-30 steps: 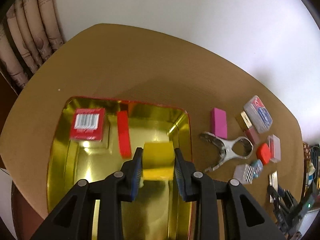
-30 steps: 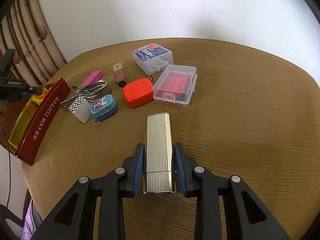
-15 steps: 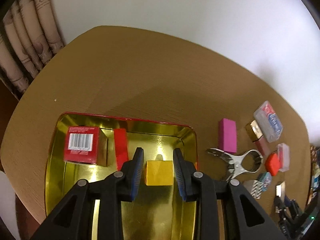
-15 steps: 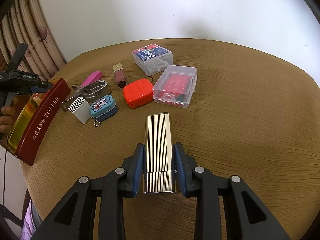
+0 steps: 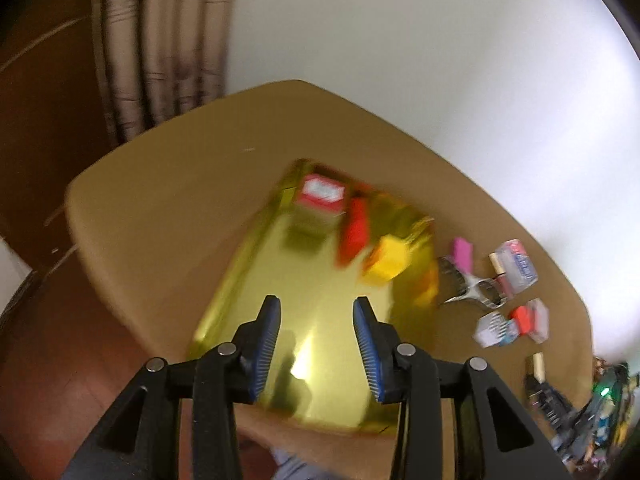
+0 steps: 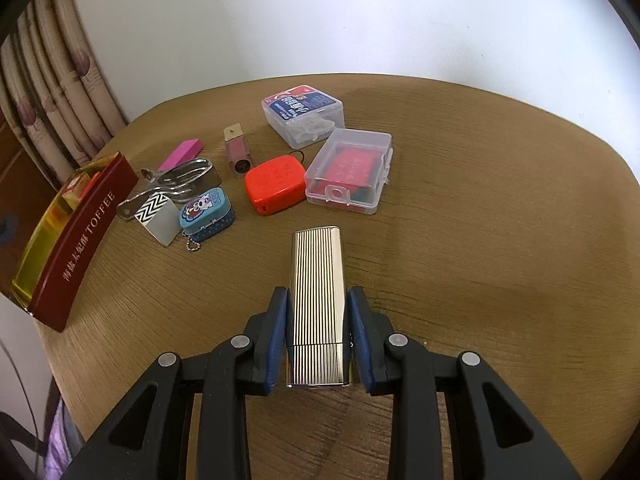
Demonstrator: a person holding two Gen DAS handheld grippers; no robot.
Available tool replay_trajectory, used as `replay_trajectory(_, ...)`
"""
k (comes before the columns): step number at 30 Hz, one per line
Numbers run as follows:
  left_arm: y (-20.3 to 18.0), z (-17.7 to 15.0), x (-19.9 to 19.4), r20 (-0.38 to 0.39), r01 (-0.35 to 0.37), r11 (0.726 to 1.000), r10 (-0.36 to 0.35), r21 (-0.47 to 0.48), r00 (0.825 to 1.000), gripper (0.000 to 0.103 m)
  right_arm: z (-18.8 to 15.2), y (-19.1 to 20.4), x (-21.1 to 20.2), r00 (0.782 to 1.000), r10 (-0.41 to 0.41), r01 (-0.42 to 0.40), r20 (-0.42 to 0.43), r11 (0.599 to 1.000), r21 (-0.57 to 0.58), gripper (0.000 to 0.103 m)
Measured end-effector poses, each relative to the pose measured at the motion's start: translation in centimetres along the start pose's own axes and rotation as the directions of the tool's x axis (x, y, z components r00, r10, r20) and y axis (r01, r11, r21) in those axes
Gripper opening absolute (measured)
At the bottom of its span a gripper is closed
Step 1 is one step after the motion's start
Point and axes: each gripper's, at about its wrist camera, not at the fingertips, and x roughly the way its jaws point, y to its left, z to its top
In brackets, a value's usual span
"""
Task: Organize rigid objects
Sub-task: 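Carry the gold case into the tin and release with the right tool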
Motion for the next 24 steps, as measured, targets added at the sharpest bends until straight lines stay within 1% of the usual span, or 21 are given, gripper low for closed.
replay_trajectory(3,1.7,-1.8,-1.3,0.031,-0.048,0.999,0.048,-0.002,0.998,0.038,0.2,-0.2,-0.5,0.999,0.047,-0.046,-0.018,0.997,0.057,0.027)
replay_trajectory(6,2.4,-3.5,-1.9,0.052,-0.095,0.994,0.093,0.045,0.994,0.038,0.7,0.5,-1.6,0.995,0.1,-0.098,-0.017,0.991,0.093,0.027)
replay_trajectory(8,2.3,-4.3,-2.0,0.06,-0.111,0.991,0.107,0.076,0.992,0.038,1.6,1.7,-2.4,0.99,0.141,-0.14,-0.009,0.986,0.096,0.027)
replay_trajectory(11,1.9,-5.0,-2.3,0.067,-0.085,0.99,0.077,0.116,0.995,0.038,3.7,5.2,-4.1,0.977,0.214,-0.214,0.006,0.975,0.061,0.027)
replay_trajectory(12,1.6,-5.1,-2.4,0.074,-0.076,0.989,0.067,0.125,0.995,0.038,4.7,7.1,-4.6,0.968,0.25,-0.25,0.008,0.967,0.039,0.027)
replay_trajectory(16,0.5,-5.4,-2.9,0.105,-0.059,0.982,0.04,0.181,0.994,0.038,7.9,13.5,-4.8,0.927,0.374,-0.374,-0.023,0.927,-0.019,0.027)
replay_trajectory(17,0.3,-5.5,-3.0,0.109,-0.054,0.979,0.034,0.194,0.994,0.038,8.4,14.9,-4.4,0.917,0.396,-0.397,-0.037,0.917,-0.029,0.027)
replay_trajectory(18,0.2,-5.6,-3.1,0.114,-0.052,0.978,0.029,0.204,0.993,0.038,8.8,17.0,-3.6,0.902,0.426,-0.429,-0.066,0.903,-0.035,0.027)
replay_trajectory(19,0.2,-5.5,-3.2,0.117,-0.048,0.978,0.024,0.204,0.993,0.038,9.0,18.4,-2.9,0.892,0.443,-0.448,-0.091,0.893,-0.038,0.027)
replay_trajectory(21,0.6,-5.4,-3.4,0.116,-0.016,0.981,-0.007,0.194,0.993,0.039,9.0,21.5,-1.0,0.877,0.454,-0.467,-0.154,0.883,-0.055,0.027)
replay_trajectory(24,1.3,-5.1,-3.2,0.1,0.007,0.984,-0.025,0.176,0.995,0.039,8.7,24.9,1.6,0.876,0.431,-0.455,-0.218,0.887,-0.078,0.027)
